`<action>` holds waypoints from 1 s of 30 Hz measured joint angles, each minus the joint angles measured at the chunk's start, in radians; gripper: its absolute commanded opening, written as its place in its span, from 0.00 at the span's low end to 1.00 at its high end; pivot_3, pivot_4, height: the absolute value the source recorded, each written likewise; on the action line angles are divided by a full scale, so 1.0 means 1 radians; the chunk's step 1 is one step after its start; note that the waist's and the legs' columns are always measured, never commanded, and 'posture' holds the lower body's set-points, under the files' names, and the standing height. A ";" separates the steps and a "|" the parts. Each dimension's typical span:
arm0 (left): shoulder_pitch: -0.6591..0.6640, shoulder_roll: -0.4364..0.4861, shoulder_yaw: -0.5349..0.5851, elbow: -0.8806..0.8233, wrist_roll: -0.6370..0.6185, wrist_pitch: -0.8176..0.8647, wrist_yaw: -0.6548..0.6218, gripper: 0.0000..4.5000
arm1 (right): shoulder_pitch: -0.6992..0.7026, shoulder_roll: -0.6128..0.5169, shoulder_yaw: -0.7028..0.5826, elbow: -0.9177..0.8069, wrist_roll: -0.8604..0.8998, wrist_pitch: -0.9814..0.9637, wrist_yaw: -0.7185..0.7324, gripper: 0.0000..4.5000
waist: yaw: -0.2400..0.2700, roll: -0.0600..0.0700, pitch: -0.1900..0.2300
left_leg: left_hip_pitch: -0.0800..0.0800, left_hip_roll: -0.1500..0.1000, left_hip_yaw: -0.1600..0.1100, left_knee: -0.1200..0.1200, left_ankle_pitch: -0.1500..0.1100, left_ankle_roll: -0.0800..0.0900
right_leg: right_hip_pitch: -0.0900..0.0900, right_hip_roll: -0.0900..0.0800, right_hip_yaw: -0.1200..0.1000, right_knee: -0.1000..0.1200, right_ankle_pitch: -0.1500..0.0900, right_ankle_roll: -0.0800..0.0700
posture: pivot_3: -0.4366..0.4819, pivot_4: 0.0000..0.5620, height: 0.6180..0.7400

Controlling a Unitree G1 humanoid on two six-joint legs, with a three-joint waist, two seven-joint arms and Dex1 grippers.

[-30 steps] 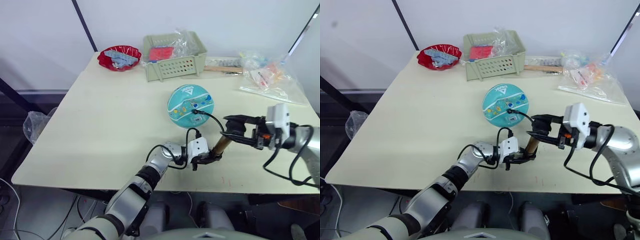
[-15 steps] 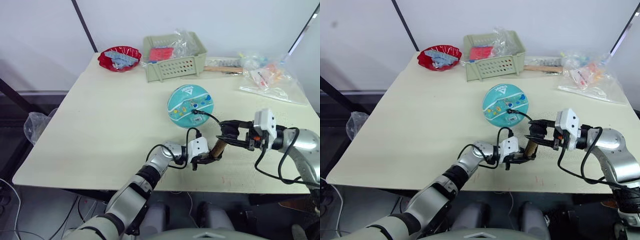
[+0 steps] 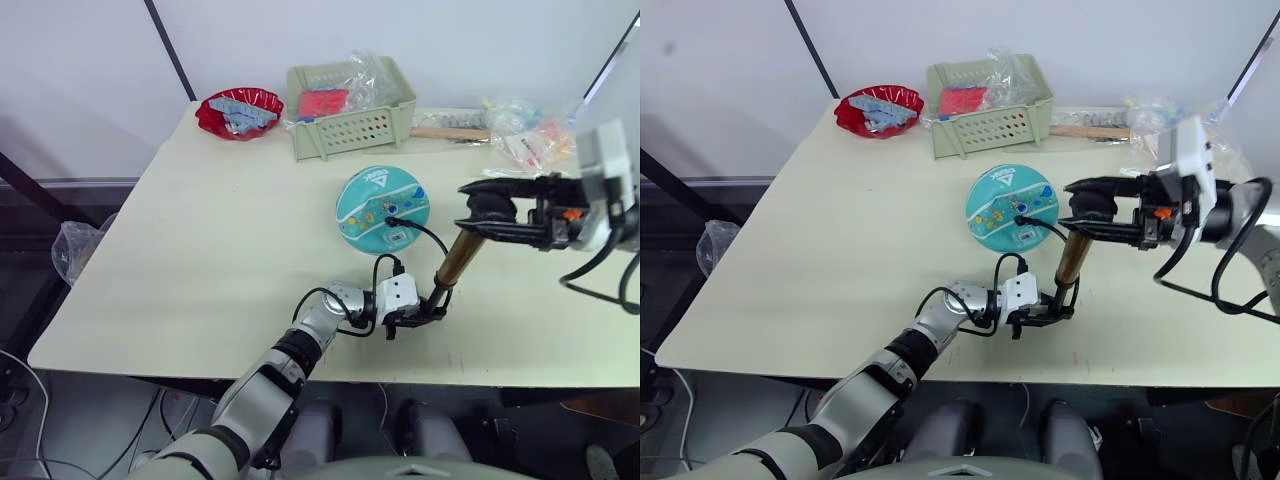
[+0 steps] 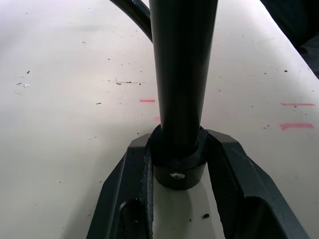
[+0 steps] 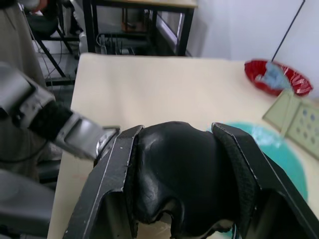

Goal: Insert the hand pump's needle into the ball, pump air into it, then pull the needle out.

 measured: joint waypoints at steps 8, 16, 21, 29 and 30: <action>-0.003 -0.001 0.002 0.001 -0.001 0.000 -0.009 0.24 | -0.038 -0.020 -0.020 -0.003 0.036 0.063 -0.022 0.37 | 0.000 0.000 0.001 | -0.002 0.000 0.000 0.000 0.000 0.000 | -0.002 -0.001 -0.001 0.000 0.000 0.000 | 0.48 0.27 1.00; -0.007 -0.002 0.001 0.021 0.000 0.000 -0.006 0.24 | 0.095 0.054 0.026 -0.040 -0.077 -0.049 -0.045 0.37 | 0.000 -0.007 -0.004 | 0.002 0.000 -0.001 0.000 0.000 0.000 | 0.002 0.000 -0.002 0.000 0.000 0.000 | 0.48 0.27 1.00; -0.009 -0.002 0.000 0.039 0.002 -0.003 0.012 0.24 | 0.210 0.127 0.094 -0.005 -0.195 -0.190 -0.037 0.37 | -0.002 -0.012 -0.008 | 0.008 0.000 0.000 0.000 0.000 0.000 | 0.006 0.000 0.000 0.000 -0.002 0.004 | 0.48 0.27 1.00; -0.005 -0.002 -0.004 0.044 0.013 -0.010 0.021 0.24 | 0.340 0.222 0.202 0.088 -0.380 -0.407 -0.047 0.37 | -0.001 -0.014 -0.016 | 0.009 0.001 -0.002 0.000 0.000 0.000 | 0.007 0.002 0.001 0.000 -0.003 0.004 | 0.48 0.27 1.00; -0.005 -0.002 -0.005 0.044 0.013 -0.010 0.023 0.24 | 0.354 0.237 0.206 0.110 -0.401 -0.434 -0.051 0.37 | -0.001 -0.014 -0.016 | 0.009 0.000 -0.001 0.000 0.000 0.000 | 0.007 0.002 0.001 0.000 -0.002 0.004 | 0.48 0.27 1.00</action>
